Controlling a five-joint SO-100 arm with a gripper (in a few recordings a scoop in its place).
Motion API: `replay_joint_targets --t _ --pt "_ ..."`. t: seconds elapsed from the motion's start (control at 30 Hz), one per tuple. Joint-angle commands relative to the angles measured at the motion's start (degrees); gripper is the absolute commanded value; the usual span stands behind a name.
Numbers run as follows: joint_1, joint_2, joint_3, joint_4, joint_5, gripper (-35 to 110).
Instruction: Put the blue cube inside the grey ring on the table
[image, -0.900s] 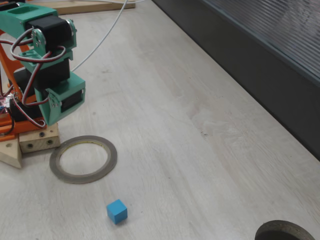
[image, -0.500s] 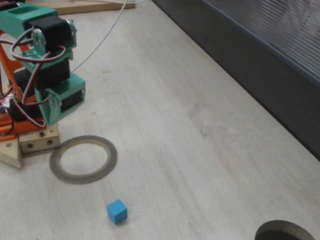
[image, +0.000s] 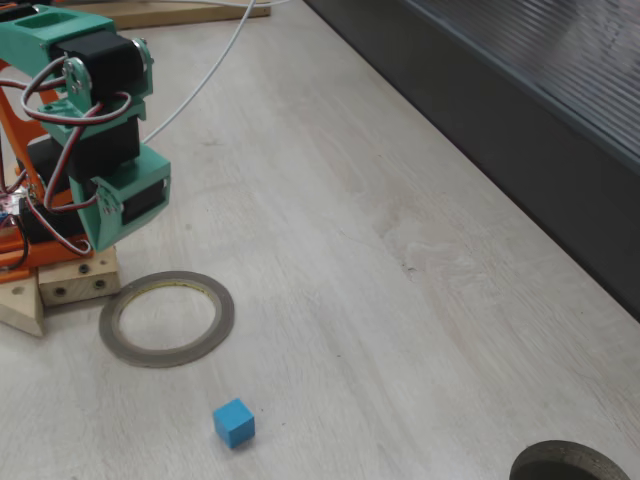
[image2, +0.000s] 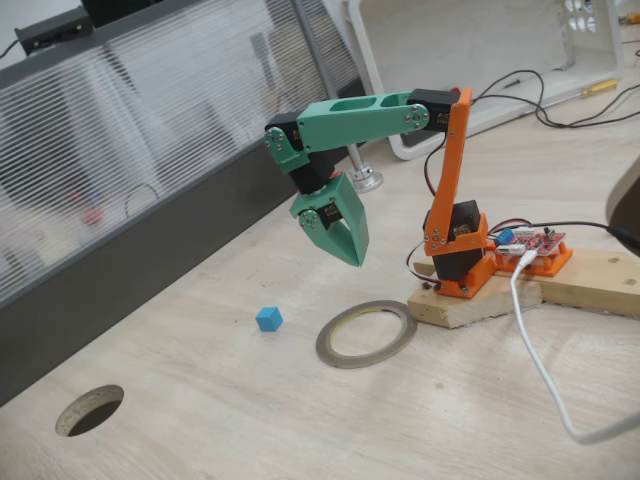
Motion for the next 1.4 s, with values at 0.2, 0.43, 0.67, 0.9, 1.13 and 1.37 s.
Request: replay_joint_targets --t 0.2,0.43,0.67,0.9,1.13,1.37 --pt "0.70 1.05 -0.35 1.32 0.18 1" --pt "0.79 1.05 -0.35 1.32 0.35 1" --pt "0.79 -4.75 -0.44 1.32 0.09 1" --pt "1.05 -12.30 -1.23 1.32 0.09 1" --pt "4.13 -15.82 -1.41 1.23 0.09 1" --pt "9.67 -16.79 -1.49 0.79 0.09 1"
